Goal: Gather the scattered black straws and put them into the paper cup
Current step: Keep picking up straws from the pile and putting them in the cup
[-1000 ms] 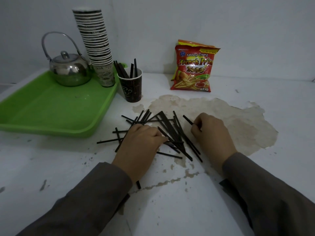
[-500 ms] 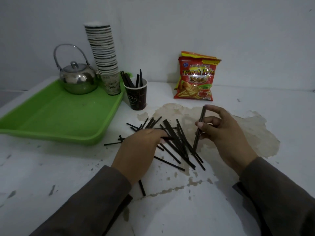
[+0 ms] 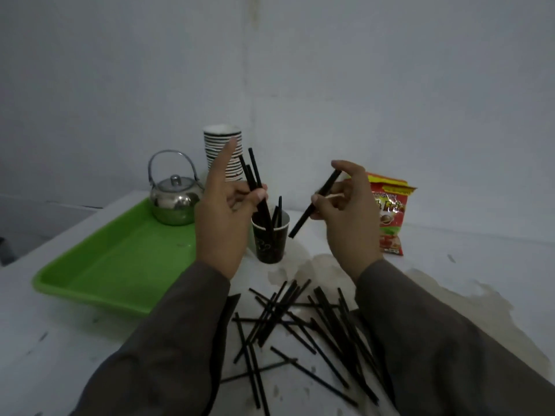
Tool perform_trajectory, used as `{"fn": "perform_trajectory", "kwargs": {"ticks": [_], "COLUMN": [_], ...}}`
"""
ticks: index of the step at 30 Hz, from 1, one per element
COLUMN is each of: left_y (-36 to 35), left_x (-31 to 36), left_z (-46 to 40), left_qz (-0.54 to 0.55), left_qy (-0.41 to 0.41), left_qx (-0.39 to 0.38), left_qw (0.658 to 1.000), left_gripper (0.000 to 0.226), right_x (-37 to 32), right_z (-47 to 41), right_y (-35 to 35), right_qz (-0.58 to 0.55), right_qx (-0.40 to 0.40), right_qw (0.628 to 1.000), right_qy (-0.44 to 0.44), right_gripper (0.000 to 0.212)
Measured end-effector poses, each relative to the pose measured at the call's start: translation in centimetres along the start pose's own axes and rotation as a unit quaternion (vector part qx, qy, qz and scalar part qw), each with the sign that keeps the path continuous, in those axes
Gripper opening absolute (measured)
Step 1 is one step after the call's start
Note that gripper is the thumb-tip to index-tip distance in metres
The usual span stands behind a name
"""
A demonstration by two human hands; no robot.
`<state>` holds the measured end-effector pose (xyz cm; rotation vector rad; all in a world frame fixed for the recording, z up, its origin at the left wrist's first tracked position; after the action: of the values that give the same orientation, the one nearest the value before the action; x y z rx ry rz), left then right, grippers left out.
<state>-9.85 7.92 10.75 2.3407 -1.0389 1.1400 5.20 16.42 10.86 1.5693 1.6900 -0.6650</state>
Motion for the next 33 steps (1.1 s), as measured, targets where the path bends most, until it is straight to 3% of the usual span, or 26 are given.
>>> {"fn": "perform_trajectory", "kwargs": {"ticks": [8, 13, 18, 22, 25, 28, 33], "left_y": [-1.5, -2.6, -3.3, -3.6, -3.5, -3.2, -1.9], "left_x": [-2.5, -5.0, -7.3, -8.3, -8.4, -7.7, -5.1], "left_z": [-3.8, -3.5, -3.2, -2.6, -2.3, -2.2, -2.1], "left_qz": [-0.073, -0.135, -0.158, -0.219, -0.278, -0.314, -0.370], "left_qy": [-0.028, -0.047, -0.020, -0.015, -0.028, -0.039, -0.080], "left_qx": [0.031, 0.008, -0.059, -0.111, -0.126, -0.138, -0.098], "left_qw": [0.996, 0.990, 0.986, 0.969, 0.952, 0.939, 0.920], "left_gripper": [0.059, 0.074, 0.065, 0.043, 0.046, 0.056, 0.046], "right_x": [0.4, 2.8, 4.9, 5.5, 5.4, 5.0, 3.0], "right_z": [-2.8, -1.7, -0.8, -0.5, -0.7, -1.1, -0.7], "right_y": [-3.5, -5.5, -6.9, -7.2, -7.2, -6.8, -4.5], "right_qz": [0.107, 0.142, 0.185, 0.234, 0.261, 0.248, 0.196], "right_qx": [0.033, -0.011, -0.078, -0.112, -0.126, -0.111, -0.053], "right_qw": [0.992, 0.989, 0.980, 0.966, 0.957, 0.962, 0.979], "right_qy": [0.055, 0.036, 0.004, 0.019, 0.029, 0.014, 0.006], "right_gripper": [0.044, 0.045, 0.043, 0.033, 0.034, 0.041, 0.048]}}
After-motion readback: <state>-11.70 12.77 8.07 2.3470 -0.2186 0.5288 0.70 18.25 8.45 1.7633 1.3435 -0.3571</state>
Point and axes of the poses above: each hand's wrist, its own z-axis away from the middle knuckle, its own y-axis out of the back of the hand, x = y × z, the point moved 3 cm from there along -z, towards the middle knuckle, and after that the axes turned 2 degrees about y, right-handed, at the moved point
